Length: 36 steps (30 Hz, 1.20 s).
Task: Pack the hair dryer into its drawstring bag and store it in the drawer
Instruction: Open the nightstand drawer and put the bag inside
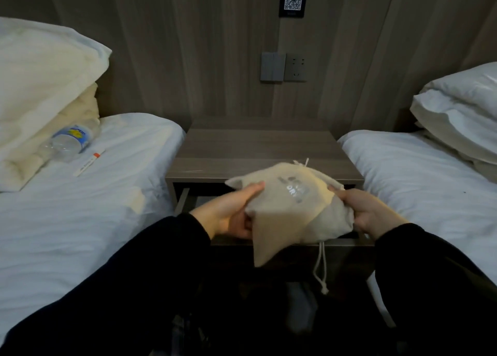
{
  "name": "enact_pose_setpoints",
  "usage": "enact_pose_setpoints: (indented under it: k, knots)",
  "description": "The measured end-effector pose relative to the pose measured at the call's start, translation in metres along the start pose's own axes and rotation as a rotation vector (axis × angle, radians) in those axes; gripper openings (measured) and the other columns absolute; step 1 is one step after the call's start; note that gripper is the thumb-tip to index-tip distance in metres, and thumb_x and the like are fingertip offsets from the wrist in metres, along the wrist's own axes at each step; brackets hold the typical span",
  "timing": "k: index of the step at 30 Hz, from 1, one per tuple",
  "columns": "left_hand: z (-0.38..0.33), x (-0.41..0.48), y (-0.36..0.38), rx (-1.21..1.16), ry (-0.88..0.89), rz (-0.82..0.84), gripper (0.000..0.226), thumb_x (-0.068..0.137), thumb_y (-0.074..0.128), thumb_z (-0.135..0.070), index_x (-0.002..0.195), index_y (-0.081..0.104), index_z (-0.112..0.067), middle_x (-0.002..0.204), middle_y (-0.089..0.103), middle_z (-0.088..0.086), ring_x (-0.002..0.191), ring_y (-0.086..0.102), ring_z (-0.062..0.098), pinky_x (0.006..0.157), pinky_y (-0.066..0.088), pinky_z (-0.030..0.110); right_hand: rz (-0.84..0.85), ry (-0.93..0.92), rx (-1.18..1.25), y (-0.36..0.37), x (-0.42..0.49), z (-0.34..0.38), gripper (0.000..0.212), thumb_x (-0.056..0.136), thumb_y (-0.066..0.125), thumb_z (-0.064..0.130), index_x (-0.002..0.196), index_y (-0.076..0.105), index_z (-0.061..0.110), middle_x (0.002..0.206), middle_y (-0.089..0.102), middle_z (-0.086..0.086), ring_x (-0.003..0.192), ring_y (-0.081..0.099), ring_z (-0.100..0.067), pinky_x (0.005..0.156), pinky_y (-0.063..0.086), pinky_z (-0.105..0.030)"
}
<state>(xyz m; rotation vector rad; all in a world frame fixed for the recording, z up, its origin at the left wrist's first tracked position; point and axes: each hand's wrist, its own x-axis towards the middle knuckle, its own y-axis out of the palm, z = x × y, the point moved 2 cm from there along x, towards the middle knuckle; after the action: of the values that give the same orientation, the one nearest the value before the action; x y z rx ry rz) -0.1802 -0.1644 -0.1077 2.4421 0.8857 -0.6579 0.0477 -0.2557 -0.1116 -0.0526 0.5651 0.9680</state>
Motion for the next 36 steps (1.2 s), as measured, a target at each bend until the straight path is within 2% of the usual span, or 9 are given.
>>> enact_pose_setpoints:
  k: [4,6,9,13,18,22,26,31,36]
  knots:
    - [0.003,0.021,-0.004,0.068,-0.05,-0.144,0.036,0.09,0.052,-0.042,0.111,0.059,-0.013,0.084,0.065,0.009,0.071,0.062,0.018,0.054,0.053,0.023,-0.013,0.1,-0.173,0.001,0.005,-0.015,0.019,0.094,0.045,0.007,0.102,0.061,0.004,0.052,0.068,-0.006,0.045,0.064,-0.017,0.04,0.05,-0.024]
    - [-0.006,0.033,-0.012,0.211,-0.036,-0.212,0.043,0.092,0.048,-0.042,0.122,0.055,-0.011,0.1,0.065,0.012,0.087,0.063,0.022,0.071,0.052,0.025,-0.007,0.147,-0.184,0.008,0.008,-0.024,0.023,0.095,0.039,0.002,0.094,0.061,0.004,0.047,0.066,-0.007,0.037,0.062,-0.017,0.034,0.049,-0.024]
    - [-0.01,0.046,-0.025,0.38,-0.056,-0.284,0.044,0.087,0.059,-0.041,0.119,0.058,-0.011,0.114,0.064,0.011,0.104,0.061,0.022,0.098,0.044,0.029,-0.027,0.186,-0.228,0.017,0.021,-0.035,0.029,0.094,0.039,0.001,0.118,0.056,0.005,0.066,0.07,-0.013,0.054,0.067,-0.024,0.042,0.054,-0.033]
    - [0.005,0.071,-0.036,0.207,-0.136,-0.275,0.023,0.086,0.064,-0.023,0.087,0.061,0.0,0.07,0.07,0.015,0.06,0.067,0.021,0.056,0.055,0.023,-0.071,0.255,-0.259,0.023,0.04,-0.033,0.033,0.088,0.042,-0.001,0.119,0.053,0.005,0.082,0.066,-0.019,0.064,0.067,-0.032,0.045,0.056,-0.037]
    - [0.01,0.094,-0.051,0.056,0.042,-0.38,0.041,0.084,0.06,-0.002,0.124,0.051,0.004,0.121,0.059,0.02,0.104,0.058,0.032,0.092,0.047,0.041,-0.04,0.156,-0.236,0.048,0.063,-0.027,0.047,0.083,0.03,-0.013,0.124,0.049,-0.002,0.101,0.055,-0.023,0.116,0.05,-0.042,0.089,0.044,-0.047]
    - [0.015,0.114,-0.072,0.062,0.077,-0.41,0.05,0.08,0.061,0.006,0.128,0.047,0.004,0.124,0.057,0.018,0.116,0.053,0.037,0.099,0.044,0.049,-0.022,0.169,-0.334,0.052,0.075,-0.035,0.048,0.084,0.033,-0.015,0.128,0.047,-0.004,0.089,0.053,-0.018,0.091,0.054,-0.034,0.078,0.047,-0.042]
    - [0.019,0.128,-0.084,0.099,0.156,-0.418,0.067,0.07,0.069,0.002,0.132,0.043,0.001,0.131,0.052,0.018,0.119,0.05,0.035,0.102,0.042,0.05,0.005,0.108,-0.393,0.049,0.087,-0.04,0.039,0.089,0.038,-0.012,0.124,0.049,-0.001,0.107,0.059,-0.019,0.108,0.052,-0.036,0.085,0.045,-0.042]
    - [0.009,0.13,-0.078,0.45,0.255,-0.479,0.075,0.082,0.068,-0.02,0.142,0.027,-0.004,0.141,0.043,0.013,0.128,0.043,0.031,0.109,0.035,0.045,-0.004,-0.036,-0.633,0.046,0.093,-0.039,0.038,0.089,0.053,0.003,0.127,0.049,-0.002,0.121,0.059,-0.019,0.111,0.056,-0.033,0.092,0.047,-0.04]
    - [0.003,0.116,-0.071,0.993,0.119,-0.315,0.043,0.085,0.064,-0.021,0.124,0.056,-0.002,0.129,0.057,0.017,0.116,0.055,0.03,0.103,0.041,0.039,0.221,0.098,-1.123,0.046,0.072,-0.04,0.043,0.091,0.052,0.032,0.129,0.047,0.012,0.122,0.059,-0.009,0.101,0.059,-0.027,0.079,0.052,-0.036]
